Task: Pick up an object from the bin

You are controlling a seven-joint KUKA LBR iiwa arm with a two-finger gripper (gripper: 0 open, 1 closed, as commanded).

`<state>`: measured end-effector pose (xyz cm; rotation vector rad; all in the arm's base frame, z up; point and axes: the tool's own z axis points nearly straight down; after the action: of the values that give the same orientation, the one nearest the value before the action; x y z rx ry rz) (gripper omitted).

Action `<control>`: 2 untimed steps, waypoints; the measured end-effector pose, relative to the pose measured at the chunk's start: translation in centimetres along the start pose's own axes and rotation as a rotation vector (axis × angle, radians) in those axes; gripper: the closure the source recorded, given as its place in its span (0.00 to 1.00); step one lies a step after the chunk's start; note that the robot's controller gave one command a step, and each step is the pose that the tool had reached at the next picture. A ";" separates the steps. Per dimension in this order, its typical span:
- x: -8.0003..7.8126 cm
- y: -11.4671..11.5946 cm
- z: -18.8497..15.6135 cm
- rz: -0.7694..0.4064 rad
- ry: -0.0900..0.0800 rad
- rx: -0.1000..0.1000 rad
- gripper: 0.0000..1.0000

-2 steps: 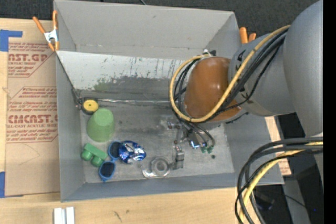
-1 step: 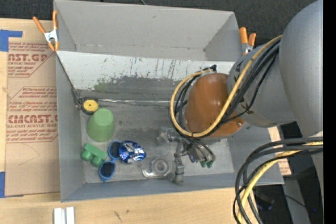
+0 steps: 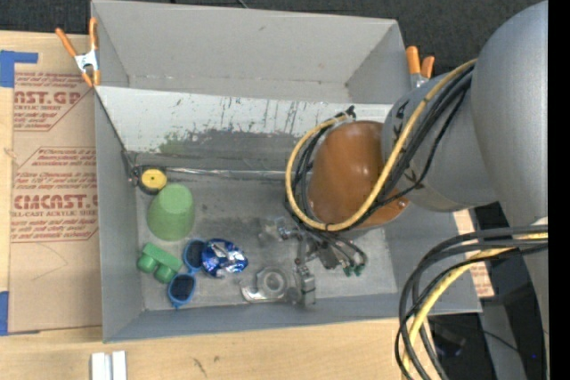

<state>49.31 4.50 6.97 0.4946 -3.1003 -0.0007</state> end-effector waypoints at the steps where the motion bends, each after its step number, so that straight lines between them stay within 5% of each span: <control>1: -0.3 -0.1 -0.7 0.179 -0.002 0.000 0.00; 2: 0.7 -0.2 -10.1 0.318 -0.009 0.000 0.00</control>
Offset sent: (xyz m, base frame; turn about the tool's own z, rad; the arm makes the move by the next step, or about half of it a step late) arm 0.0030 -0.0003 0.0071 0.1787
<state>48.69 4.11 17.09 -0.0032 -3.1478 -0.0023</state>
